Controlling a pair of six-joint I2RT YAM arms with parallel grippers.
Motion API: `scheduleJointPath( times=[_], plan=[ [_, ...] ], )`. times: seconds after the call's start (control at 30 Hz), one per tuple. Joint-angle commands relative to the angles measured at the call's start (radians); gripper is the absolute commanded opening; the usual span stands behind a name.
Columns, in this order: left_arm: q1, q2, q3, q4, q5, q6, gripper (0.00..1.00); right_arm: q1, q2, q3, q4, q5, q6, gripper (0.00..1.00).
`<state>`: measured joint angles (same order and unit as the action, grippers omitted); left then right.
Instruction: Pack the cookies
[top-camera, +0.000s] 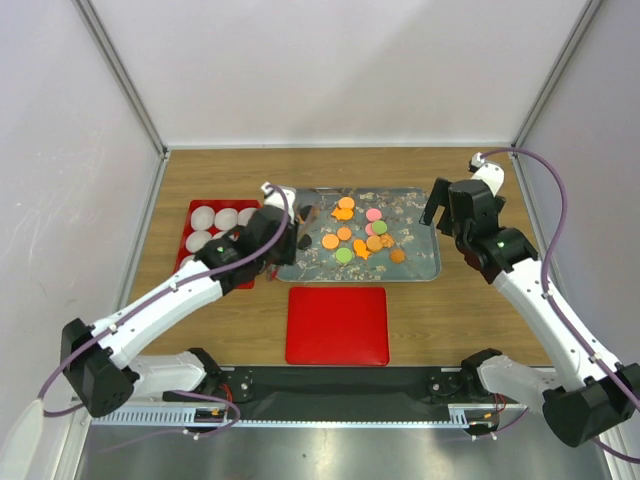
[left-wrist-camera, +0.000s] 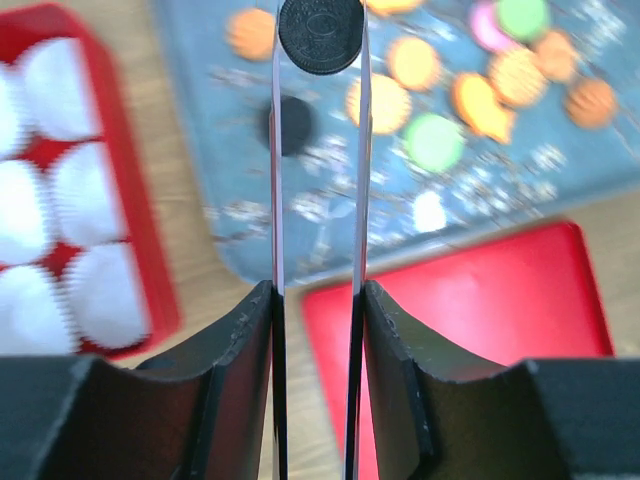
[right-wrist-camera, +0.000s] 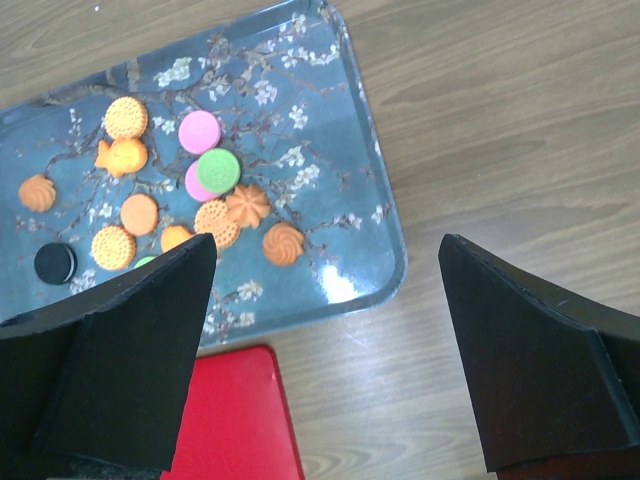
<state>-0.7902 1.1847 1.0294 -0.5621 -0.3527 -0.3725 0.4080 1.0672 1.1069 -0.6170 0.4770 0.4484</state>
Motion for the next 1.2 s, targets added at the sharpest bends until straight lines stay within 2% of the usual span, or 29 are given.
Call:
scheduleJointPath(
  times=[0.0,0.13,0.4,0.63,1.17],
  plan=[
    [0.107,-0.034,0.07,-0.021,-0.003,0.047,0.43,-0.034,0.023,0.013,0.079,-0.031,-0.053,0.99],
    [0.221,-0.039,0.09,-0.035,0.02,0.072,0.43,-0.075,0.043,-0.012,0.118,-0.126,-0.086,0.99],
    [0.429,-0.02,0.086,-0.027,0.083,0.09,0.43,-0.109,0.074,-0.031,0.14,-0.205,-0.091,0.98],
    [0.496,0.047,0.087,-0.021,0.112,0.09,0.43,-0.115,0.074,-0.039,0.135,-0.227,-0.093,0.98],
    [0.531,0.164,0.09,-0.004,0.13,0.09,0.46,-0.121,0.054,-0.053,0.123,-0.229,-0.094,0.98]
  ],
)
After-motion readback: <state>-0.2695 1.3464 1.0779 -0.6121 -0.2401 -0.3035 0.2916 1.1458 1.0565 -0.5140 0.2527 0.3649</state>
